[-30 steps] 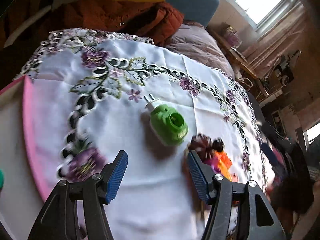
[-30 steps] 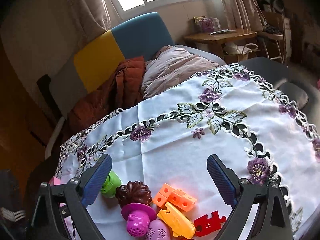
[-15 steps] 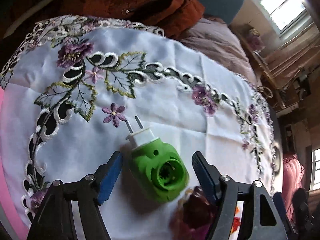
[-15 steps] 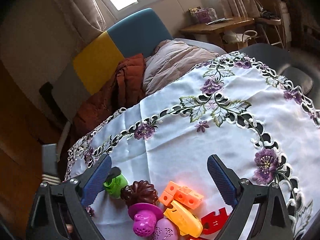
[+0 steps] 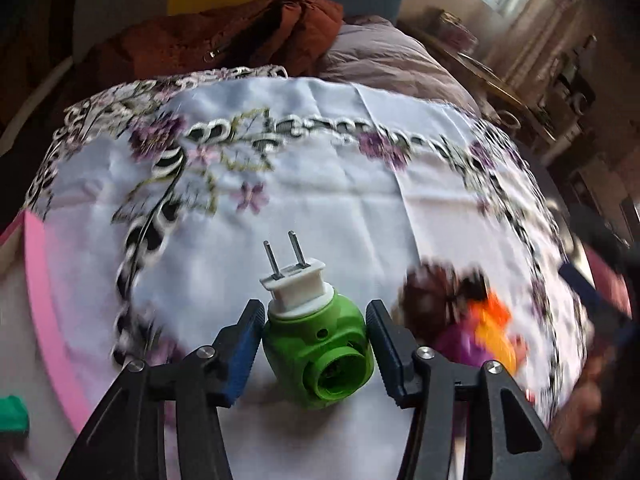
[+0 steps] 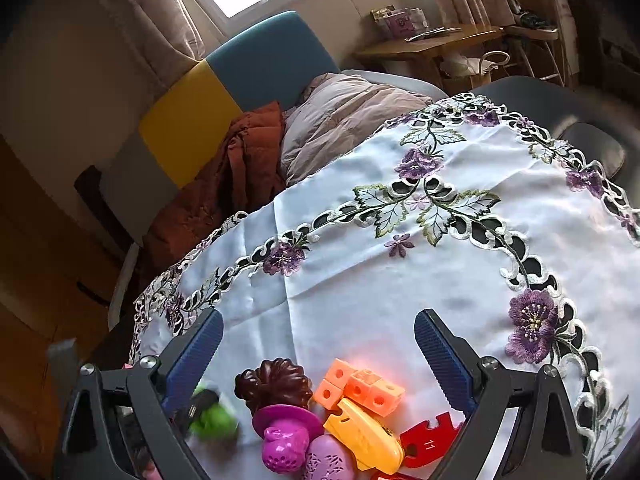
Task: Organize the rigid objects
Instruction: 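Close the left gripper around the green plug-shaped piece and lift it, then grasp the brown-and-pink toy with the right gripper while the left carries the green piece toward the tray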
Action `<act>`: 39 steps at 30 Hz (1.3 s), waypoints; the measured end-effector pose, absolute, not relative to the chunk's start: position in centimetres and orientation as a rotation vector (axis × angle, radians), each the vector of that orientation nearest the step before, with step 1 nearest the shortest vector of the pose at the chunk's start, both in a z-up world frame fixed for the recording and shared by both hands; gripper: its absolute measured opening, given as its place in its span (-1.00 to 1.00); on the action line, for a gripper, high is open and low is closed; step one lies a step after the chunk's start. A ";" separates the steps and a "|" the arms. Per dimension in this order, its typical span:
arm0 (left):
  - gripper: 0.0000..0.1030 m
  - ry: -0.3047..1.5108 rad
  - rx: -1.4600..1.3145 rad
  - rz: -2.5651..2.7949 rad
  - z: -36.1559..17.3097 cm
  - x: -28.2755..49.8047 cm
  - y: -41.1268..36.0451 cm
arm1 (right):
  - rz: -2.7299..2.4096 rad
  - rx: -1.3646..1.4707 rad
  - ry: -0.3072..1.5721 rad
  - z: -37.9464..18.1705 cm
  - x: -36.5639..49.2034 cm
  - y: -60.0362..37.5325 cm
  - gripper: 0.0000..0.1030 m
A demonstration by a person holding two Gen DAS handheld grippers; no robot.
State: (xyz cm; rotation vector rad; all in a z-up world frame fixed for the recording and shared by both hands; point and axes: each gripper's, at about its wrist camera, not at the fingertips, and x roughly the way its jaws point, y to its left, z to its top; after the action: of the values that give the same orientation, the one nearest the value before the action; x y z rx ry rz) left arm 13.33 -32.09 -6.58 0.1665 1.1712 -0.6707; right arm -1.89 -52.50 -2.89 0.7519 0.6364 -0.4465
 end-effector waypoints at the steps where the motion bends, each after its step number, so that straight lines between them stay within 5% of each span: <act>1: 0.04 1.172 0.173 -0.679 -6.5 12.7 -31.7 | -0.447 0.753 0.636 -2.9 -1.9 -52.5 0.89; 12: 0.05 1.171 0.137 -0.664 -8.8 9.8 -28.3 | -0.359 0.713 0.695 -3.6 -0.6 -50.9 0.88; 32: 0.03 1.019 0.244 -0.652 -9.6 7.2 -28.6 | -0.237 0.400 0.816 -4.4 3.0 -45.2 0.45; 37: 0.03 1.020 0.220 -0.658 -9.6 7.3 -28.2 | -0.222 0.328 0.868 -5.5 4.3 -44.2 0.24; 39: 0.03 1.021 0.215 -0.658 -9.5 7.3 -28.2 | -0.227 0.294 0.898 -6.2 4.8 -43.8 -0.09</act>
State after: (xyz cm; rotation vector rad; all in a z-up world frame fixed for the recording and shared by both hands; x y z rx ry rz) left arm 7.31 -28.20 -9.55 0.2155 1.0209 -0.6584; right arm 4.78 -43.82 -6.17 0.2941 0.8981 -0.2274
